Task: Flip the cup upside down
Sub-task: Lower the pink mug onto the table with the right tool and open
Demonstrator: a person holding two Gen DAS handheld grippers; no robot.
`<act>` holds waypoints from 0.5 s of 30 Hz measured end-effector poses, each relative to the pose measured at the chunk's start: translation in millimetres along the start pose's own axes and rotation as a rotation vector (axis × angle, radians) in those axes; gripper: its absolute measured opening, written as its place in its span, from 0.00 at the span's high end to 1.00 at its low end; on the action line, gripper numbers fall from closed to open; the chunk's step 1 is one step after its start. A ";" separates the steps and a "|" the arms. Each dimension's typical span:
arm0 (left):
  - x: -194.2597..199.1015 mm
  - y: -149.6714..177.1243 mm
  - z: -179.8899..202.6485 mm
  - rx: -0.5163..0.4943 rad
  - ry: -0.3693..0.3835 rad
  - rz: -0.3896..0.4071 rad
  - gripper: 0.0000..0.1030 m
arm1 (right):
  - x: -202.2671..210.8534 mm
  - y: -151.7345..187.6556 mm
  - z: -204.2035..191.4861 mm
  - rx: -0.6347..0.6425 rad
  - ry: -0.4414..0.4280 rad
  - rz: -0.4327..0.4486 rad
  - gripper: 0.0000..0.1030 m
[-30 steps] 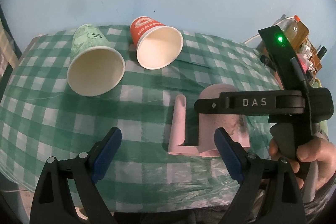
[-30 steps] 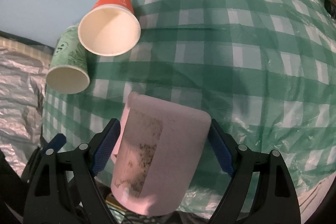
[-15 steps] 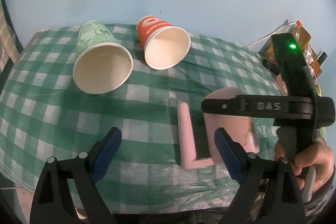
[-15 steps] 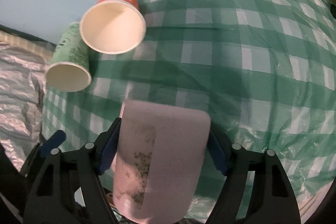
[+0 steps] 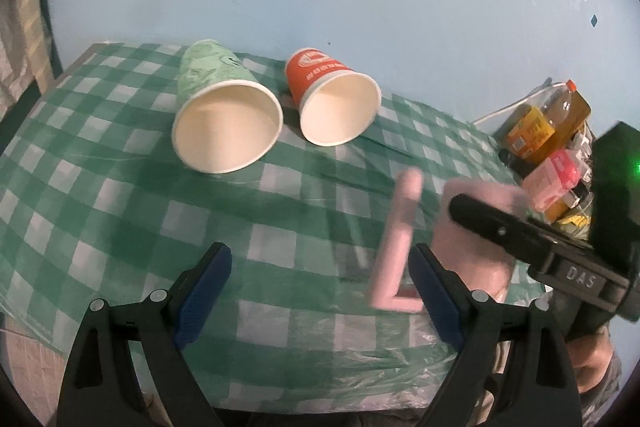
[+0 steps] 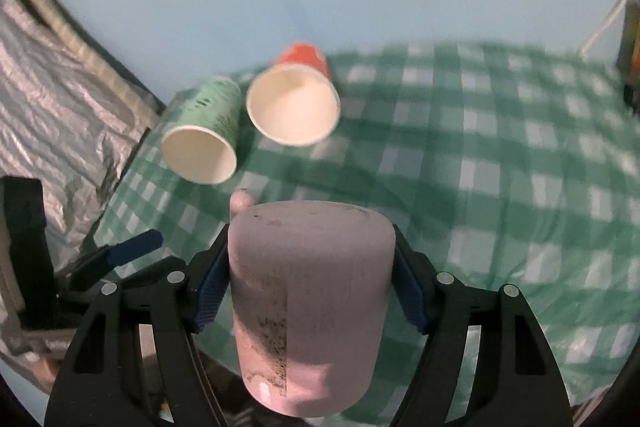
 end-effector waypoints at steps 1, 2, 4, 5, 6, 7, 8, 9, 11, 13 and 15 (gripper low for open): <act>1.9 1.4 -0.3 -0.003 -0.008 0.010 0.11 | 3.7 -0.6 -0.5 0.014 0.011 0.031 0.29; 3.3 1.7 -0.2 -0.007 -0.018 0.019 0.11 | 6.4 -1.0 -1.6 0.027 0.025 0.063 0.29; 7.3 3.3 -0.5 -0.015 -0.039 0.041 0.11 | 12.2 -2.3 -4.3 0.052 0.061 0.135 0.29; 9.3 4.3 -1.1 -0.018 -0.049 0.056 0.11 | 14.5 -3.4 -6.0 0.067 0.080 0.171 0.29; 10.7 5.3 -2.1 -0.018 -0.057 0.065 0.11 | 15.3 -4.1 -7.8 0.079 0.093 0.200 0.29; 11.8 6.1 -3.4 -0.015 -0.060 0.070 0.11 | 17.1 -6.1 -9.5 0.087 0.112 0.238 0.29; 12.7 6.4 -5.3 -0.009 -0.064 0.075 0.11 | 18.6 -7.9 -10.1 0.092 0.128 0.268 0.29; 13.2 6.8 -6.8 -0.007 -0.069 0.074 0.11 | 19.3 -10.2 -11.4 0.099 0.151 0.300 0.29; 14.5 6.6 -9.0 -0.003 -0.070 0.080 0.11 | 20.1 -14.9 -13.6 0.108 0.196 0.356 0.29; 15.5 6.3 -12.4 0.013 -0.067 0.088 0.11 | 18.5 -19.8 -17.6 0.127 0.225 0.398 0.29; 15.3 5.6 -14.9 0.019 -0.068 0.088 0.11 | 13.0 -25.4 -20.2 0.147 0.260 0.410 0.30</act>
Point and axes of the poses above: each gripper's, at about its wrist camera, not at the fingertips, and x roughly against the way its jaws point, z to its right, y to its underside, the point moved 5 cm from there along -x, roughly the way its jaws point, and after that the axes turned 13 degrees about y, right-handed, at the moved point
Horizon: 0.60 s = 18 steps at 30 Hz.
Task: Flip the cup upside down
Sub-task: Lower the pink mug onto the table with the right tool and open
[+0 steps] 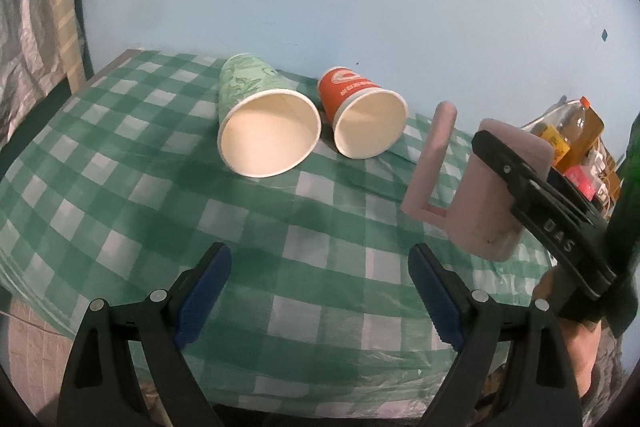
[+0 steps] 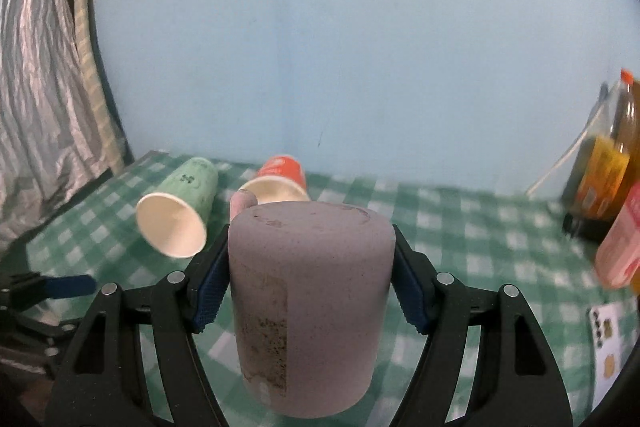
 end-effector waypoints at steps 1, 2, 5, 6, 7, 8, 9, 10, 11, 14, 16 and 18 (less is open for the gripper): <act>0.1 0.0 -1.4 0.003 -0.003 0.001 0.11 | -0.6 -0.8 1.2 0.003 0.003 0.001 0.30; 0.2 0.4 -2.1 0.003 -0.006 0.003 0.11 | -1.4 -1.5 1.2 0.005 0.005 -0.001 0.30; -1.7 1.4 -3.6 0.013 0.002 0.003 0.11 | -7.7 0.7 -2.8 0.024 0.015 -0.009 0.30; -3.5 1.9 -4.4 0.018 0.005 -0.001 0.11 | -9.8 2.6 -3.8 0.027 0.014 -0.014 0.30; -4.9 2.2 -5.2 0.021 0.007 -0.002 0.11 | -11.2 5.0 -4.3 0.025 0.010 -0.017 0.30; -6.0 2.8 -5.4 0.024 0.006 -0.002 0.11 | -11.7 7.8 -5.0 0.027 0.009 -0.020 0.30; -6.6 3.2 -5.4 0.024 0.004 -0.003 0.11 | -12.9 11.1 -5.8 0.031 0.009 -0.022 0.30; -7.6 3.9 -4.8 0.022 0.001 -0.004 0.11 | -13.2 14.2 -6.6 0.038 0.011 -0.025 0.30; -8.8 4.7 -4.0 0.018 -0.001 -0.005 0.11 | -13.6 17.4 -7.6 0.044 0.013 -0.030 0.30; -10.2 5.7 -1.7 0.009 -0.004 -0.006 0.11 | -8.9 26.7 -6.7 0.053 0.015 -0.027 0.29; -10.1 6.2 -1.0 -0.001 -0.011 -0.003 0.11 | -5.1 30.9 -6.1 0.051 0.013 -0.036 0.29; -9.5 6.6 -0.9 -0.002 -0.019 0.000 0.11 | -1.9 36.3 -5.0 0.047 0.013 -0.046 0.29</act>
Point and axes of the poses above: each gripper's, at about its wrist camera, not at the fingertips, and x roughly against the way its jaws point, z to its right, y to its underside, the point moved 5 cm from there along -x, roughly the way its jaws point, and after that the axes turned 13 degrees about y, right-handed, at the moved point
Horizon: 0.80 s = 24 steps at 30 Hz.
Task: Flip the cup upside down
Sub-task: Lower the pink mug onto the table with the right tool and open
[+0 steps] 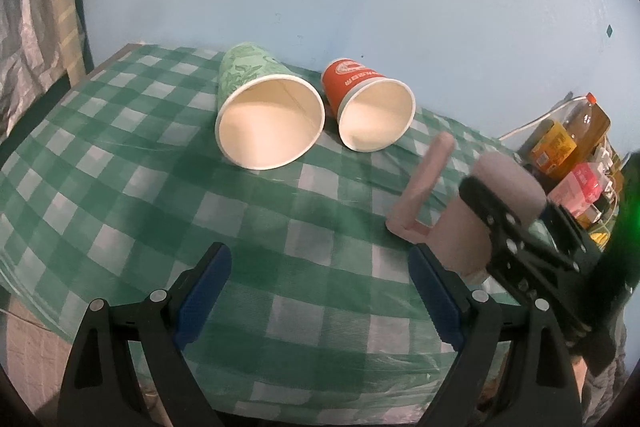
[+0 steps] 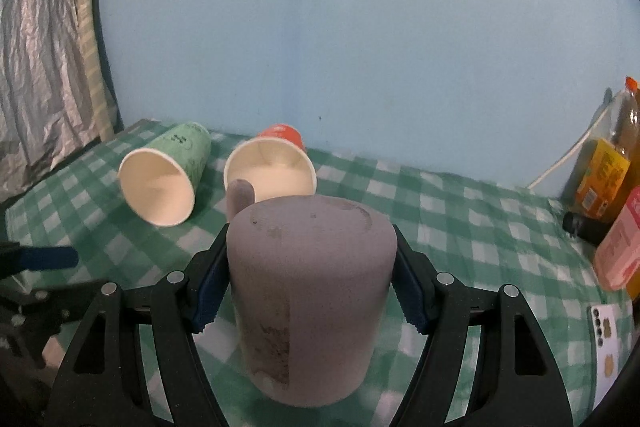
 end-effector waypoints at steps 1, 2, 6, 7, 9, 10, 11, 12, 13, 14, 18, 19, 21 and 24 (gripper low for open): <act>0.9 0.5 0.5 -0.002 -0.002 0.004 0.11 | 1.8 3.8 1.4 -0.004 -0.003 -0.004 0.29; 1.6 0.7 0.8 -0.003 -0.003 0.006 0.11 | 2.9 7.7 3.0 -0.013 -0.007 -0.009 0.29; 4.6 1.9 5.3 -0.021 -0.010 0.016 0.11 | 2.0 15.6 6.5 -0.034 -0.018 -0.022 0.30; 5.6 2.3 7.0 -0.029 -0.012 0.019 0.11 | 1.8 15.8 5.9 -0.031 -0.017 -0.022 0.30; 8.4 2.6 10.7 -0.044 -0.018 0.029 0.11 | 3.5 15.5 5.6 -0.031 -0.022 -0.025 0.30; 11.0 2.9 12.5 -0.051 -0.020 0.040 0.11 | 4.4 14.5 5.5 -0.026 -0.025 -0.029 0.29; 13.7 3.1 14.1 -0.058 -0.021 0.050 0.11 | 6.4 13.6 6.1 -0.023 -0.026 -0.028 0.29; 16.5 3.3 15.6 -0.065 -0.022 0.060 0.11 | 8.8 12.4 7.1 -0.026 -0.024 -0.023 0.29; 21.7 4.1 18.1 -0.073 -0.025 0.078 0.11 | 13.5 10.7 9.3 -0.035 -0.020 -0.013 0.29; 24.7 4.3 19.6 -0.077 -0.026 0.087 0.11 | 19.0 9.1 11.7 -0.045 -0.017 -0.004 0.27; 42.7 6.1 30.9 -0.107 -0.027 0.139 0.07 | 44.8 3.9 17.8 -0.065 -0.017 0.035 0.20; 49.8 6.5 35.9 -0.121 -0.028 0.162 0.05 | 50.3 2.8 19.0 -0.067 -0.018 0.043 0.20; 59.4 7.0 43.1 -0.141 -0.025 0.189 0.05 | 61.7 0.3 20.9 -0.068 -0.021 0.055 0.19; 75.3 8.9 54.1 -0.164 -0.009 0.235 0.04 | 81.7 -2.5 25.8 -0.087 -0.017 0.075 0.18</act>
Point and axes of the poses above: each gripper's, at about its wrist camera, not at the fingertips, and x roughly against the way its jaws point, z to its right, y to its underside, the point moved 5 cm from there along -x, roughly the way its jaws point, and after that the axes turned 13 degrees about y, right-handed, at the moved point
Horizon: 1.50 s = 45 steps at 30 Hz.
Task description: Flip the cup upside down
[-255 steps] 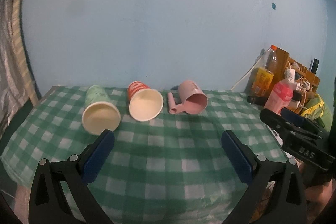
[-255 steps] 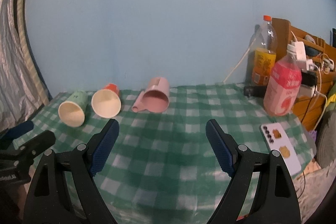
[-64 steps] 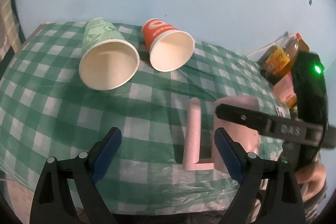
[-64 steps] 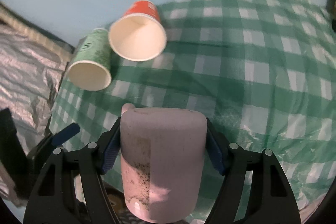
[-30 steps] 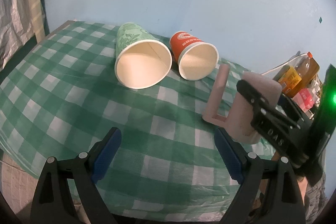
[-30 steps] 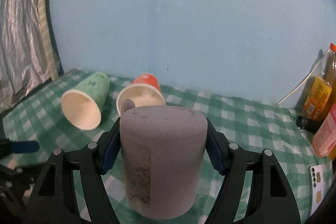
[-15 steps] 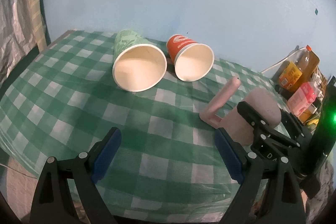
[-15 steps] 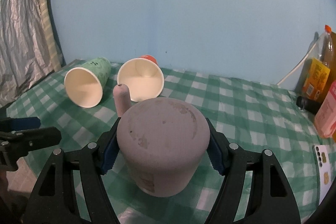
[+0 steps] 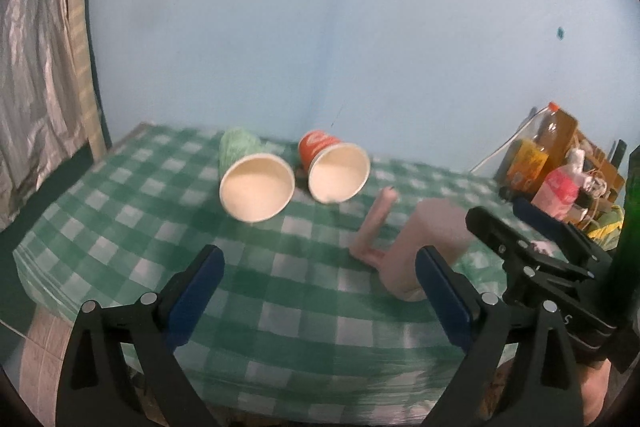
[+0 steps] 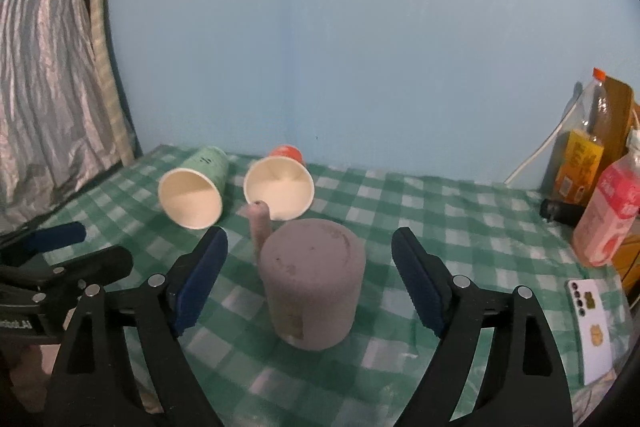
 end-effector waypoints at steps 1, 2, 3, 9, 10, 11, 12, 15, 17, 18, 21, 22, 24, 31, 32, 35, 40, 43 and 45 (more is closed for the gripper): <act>4.9 -0.6 2.4 -0.003 0.003 0.016 0.01 | 5.5 -0.7 0.9 -0.003 0.002 0.000 0.18; 11.7 -0.6 5.2 -0.008 0.005 0.040 0.00 | 10.5 -0.9 2.0 -0.005 0.002 0.002 0.18; 14.7 -0.3 6.8 -0.011 0.005 0.052 0.00 | 14.0 -0.8 2.9 -0.009 0.008 0.001 0.18; 34.6 6.6 17.5 -0.073 -0.013 0.108 0.00 | 40.9 5.8 10.1 -0.035 0.042 0.005 0.18; 37.4 7.9 19.9 -0.091 -0.016 0.116 0.00 | 45.9 7.4 11.7 -0.044 0.043 0.012 0.18; 39.5 8.7 21.9 -0.102 -0.014 0.120 0.00 | 49.5 8.7 13.3 -0.050 0.048 0.014 0.18; 41.8 9.9 24.4 -0.114 -0.010 0.128 0.00 | 53.7 10.8 15.4 -0.060 0.055 0.015 0.18; 46.2 13.8 31.8 -0.138 0.002 0.143 0.00 | 65.9 21.1 23.5 -0.111 0.069 0.033 0.18; 46.5 15.8 36.4 -0.152 0.015 0.142 0.00 | 68.8 28.9 27.6 -0.136 0.087 0.032 0.18; 46.2 16.9 39.0 -0.165 0.017 0.141 0.00 | 69.9 31.5 28.2 -0.140 0.088 0.028 0.18; 47.6 19.1 44.3 -0.190 0.001 0.143 0.00 | 69.6 39.2 27.5 -0.120 0.089 0.014 0.18; 48.4 19.4 45.4 -0.193 -0.006 0.148 0.00 | 70.2 40.5 27.5 -0.114 0.093 0.016 0.18; 49.3 19.8 46.6 -0.191 -0.011 0.154 0.00 | 68.4 43.0 28.7 -0.118 0.105 -0.002 0.18; 50.3 22.7 52.3 -0.200 -0.023 0.155 0.00 | 67.8 48.4 32.3 -0.134 0.083 -0.017 0.18; 50.1 23.2 53.3 -0.203 -0.024 0.154 0.00 | 67.9 48.9 32.4 -0.138 0.082 -0.018 0.18; 49.9 24.1 55.6 -0.208 -0.020 0.154 0.00 | 67.0 49.4 34.2 -0.146 0.081 -0.021 0.18; 47.7 25.6 58.1 -0.215 -0.021 0.137 0.00 | 66.6 51.0 35.0 -0.148 0.076 -0.029 0.18; 48.7 25.3 57.9 -0.217 -0.038 0.141 0.00 | 65.1 51.4 33.6 -0.145 0.072 -0.034 0.18; 49.2 25.1 57.9 -0.215 -0.041 0.145 0.00 | 64.3 51.7 32.5 -0.144 0.069 -0.037 0.18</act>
Point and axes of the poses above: each gripper's, at about its wrist camera, not at the fingertips, and x roughly against the way its jaws point, z to its right, y to its underside, the point moved 5 cm from there along -x, roughly the way its jaws point, and after that the axes turned 13 degrees about y, right-handed, at the moved point
